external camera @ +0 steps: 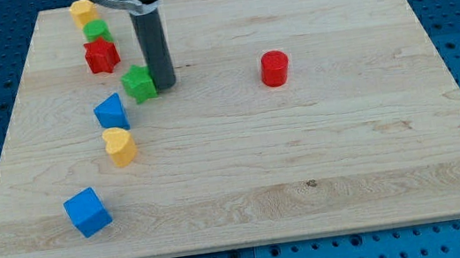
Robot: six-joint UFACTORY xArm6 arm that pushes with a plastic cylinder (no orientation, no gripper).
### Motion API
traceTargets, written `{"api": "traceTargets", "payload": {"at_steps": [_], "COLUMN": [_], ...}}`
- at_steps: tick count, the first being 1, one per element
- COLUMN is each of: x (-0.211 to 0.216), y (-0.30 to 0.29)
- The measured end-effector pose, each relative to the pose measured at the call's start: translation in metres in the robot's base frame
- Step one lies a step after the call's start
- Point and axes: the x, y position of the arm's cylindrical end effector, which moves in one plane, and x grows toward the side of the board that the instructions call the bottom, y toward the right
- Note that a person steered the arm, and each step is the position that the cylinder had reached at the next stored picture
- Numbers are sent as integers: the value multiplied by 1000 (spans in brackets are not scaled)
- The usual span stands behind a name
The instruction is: Move red circle a bit up
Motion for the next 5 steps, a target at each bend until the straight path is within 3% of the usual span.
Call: {"api": "traceTargets", "payload": {"at_steps": [3,5], "x": [-42,-25], "y": [-42,27]}}
